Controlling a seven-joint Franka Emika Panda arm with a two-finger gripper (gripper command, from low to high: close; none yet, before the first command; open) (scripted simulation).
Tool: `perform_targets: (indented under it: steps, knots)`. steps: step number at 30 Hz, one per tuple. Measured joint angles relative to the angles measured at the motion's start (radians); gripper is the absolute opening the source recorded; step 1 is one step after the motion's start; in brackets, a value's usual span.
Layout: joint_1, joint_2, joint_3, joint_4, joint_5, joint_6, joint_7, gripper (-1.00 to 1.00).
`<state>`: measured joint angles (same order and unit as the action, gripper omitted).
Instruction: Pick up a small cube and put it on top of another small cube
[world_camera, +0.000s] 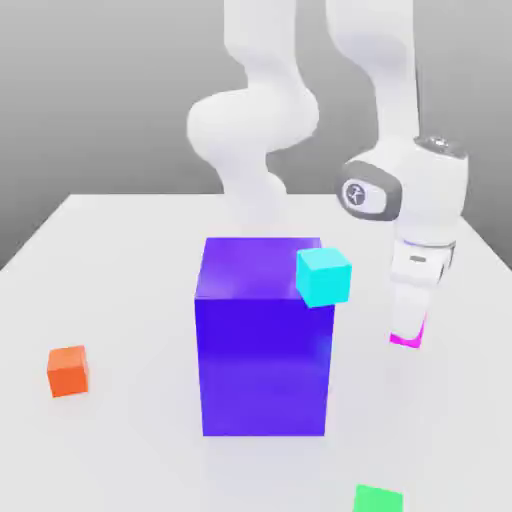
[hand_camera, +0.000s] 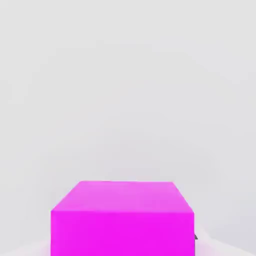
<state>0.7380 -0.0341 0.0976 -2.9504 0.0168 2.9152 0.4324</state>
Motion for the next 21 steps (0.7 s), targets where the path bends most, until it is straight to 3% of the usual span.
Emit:
perform_targets:
  steps: [7,19,21]
  knots:
    - [-0.143,0.096,-0.066,0.227,0.084,-0.147,-0.286,-1.00]
    - [-0.366,0.288,-0.197,0.656,0.042,-0.376,-0.683,-1.00]
    - [-0.384,0.342,-0.198,0.685,0.044,-0.347,-0.711,-1.00]
